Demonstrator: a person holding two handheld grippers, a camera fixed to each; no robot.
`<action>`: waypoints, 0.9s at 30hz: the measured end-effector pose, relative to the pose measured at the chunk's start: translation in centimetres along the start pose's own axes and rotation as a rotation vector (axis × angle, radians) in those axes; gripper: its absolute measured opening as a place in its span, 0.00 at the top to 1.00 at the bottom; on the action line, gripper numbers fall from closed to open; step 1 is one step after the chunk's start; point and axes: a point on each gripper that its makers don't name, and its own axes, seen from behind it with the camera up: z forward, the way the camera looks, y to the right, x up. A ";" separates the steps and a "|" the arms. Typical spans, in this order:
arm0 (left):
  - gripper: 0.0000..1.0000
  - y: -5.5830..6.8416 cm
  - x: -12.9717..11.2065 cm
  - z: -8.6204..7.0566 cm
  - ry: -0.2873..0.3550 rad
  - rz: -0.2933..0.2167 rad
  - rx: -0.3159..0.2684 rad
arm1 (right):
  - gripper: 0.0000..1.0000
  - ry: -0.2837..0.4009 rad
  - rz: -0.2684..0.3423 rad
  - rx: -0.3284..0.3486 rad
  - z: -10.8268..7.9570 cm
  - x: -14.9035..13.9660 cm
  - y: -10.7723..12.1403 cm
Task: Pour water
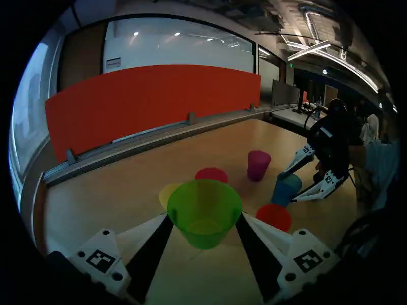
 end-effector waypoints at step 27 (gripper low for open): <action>0.15 0.6 0.8 -1.5 0.051 -0.002 0.002 | 0.11 0.162 0.060 -0.023 -1.9 3.9 -0.4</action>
